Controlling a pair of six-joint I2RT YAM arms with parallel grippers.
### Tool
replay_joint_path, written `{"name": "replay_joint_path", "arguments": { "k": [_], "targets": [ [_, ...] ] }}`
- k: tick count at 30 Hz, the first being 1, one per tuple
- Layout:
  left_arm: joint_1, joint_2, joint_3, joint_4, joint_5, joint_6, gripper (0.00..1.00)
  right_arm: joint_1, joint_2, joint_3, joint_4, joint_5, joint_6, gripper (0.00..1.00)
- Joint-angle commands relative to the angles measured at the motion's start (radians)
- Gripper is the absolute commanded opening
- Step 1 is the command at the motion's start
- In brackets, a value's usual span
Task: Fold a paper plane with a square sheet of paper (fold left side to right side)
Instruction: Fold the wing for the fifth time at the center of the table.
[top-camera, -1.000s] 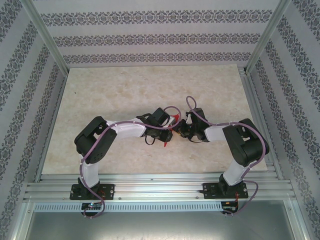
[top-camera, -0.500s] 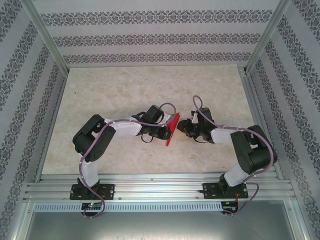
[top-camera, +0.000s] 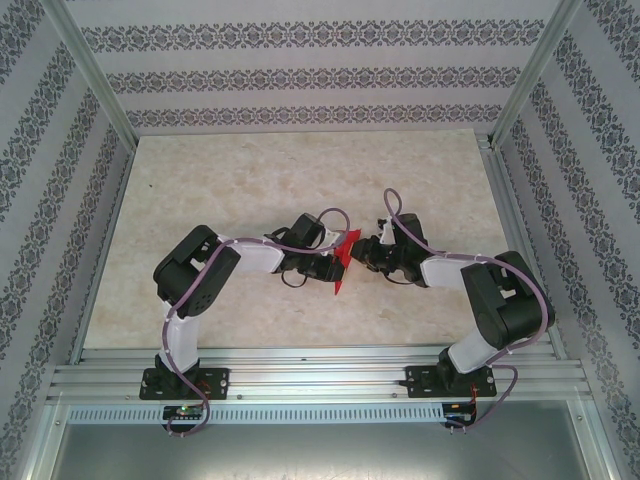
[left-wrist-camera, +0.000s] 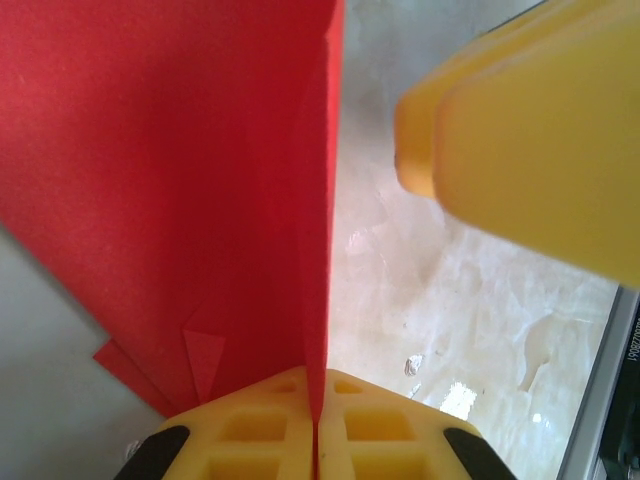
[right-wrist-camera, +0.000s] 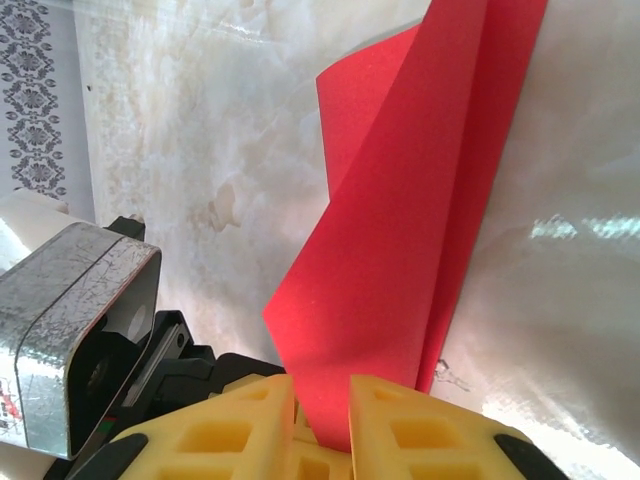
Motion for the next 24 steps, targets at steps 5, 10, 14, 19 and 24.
{"name": "replay_joint_path", "arguments": {
  "k": [5,10,14,19,24],
  "targets": [
    [0.035,0.015,-0.042,0.098,0.058,-0.054,0.06,0.014,0.017,0.035,0.014,-0.002,0.007,0.21],
    [0.05,0.025,-0.057,0.138,0.096,-0.077,0.03,0.016,0.02,0.038,0.003,-0.004,0.0,0.21],
    [0.059,0.033,-0.069,0.177,0.118,-0.103,0.01,0.025,0.033,0.051,-0.013,-0.008,-0.005,0.19],
    [0.064,0.039,-0.073,0.18,0.116,-0.108,0.0,0.039,0.069,0.063,0.01,-0.014,0.009,0.18],
    [0.067,0.044,-0.078,0.183,0.112,-0.12,0.0,0.054,0.109,0.088,0.015,-0.011,0.015,0.17]
  ]
}}
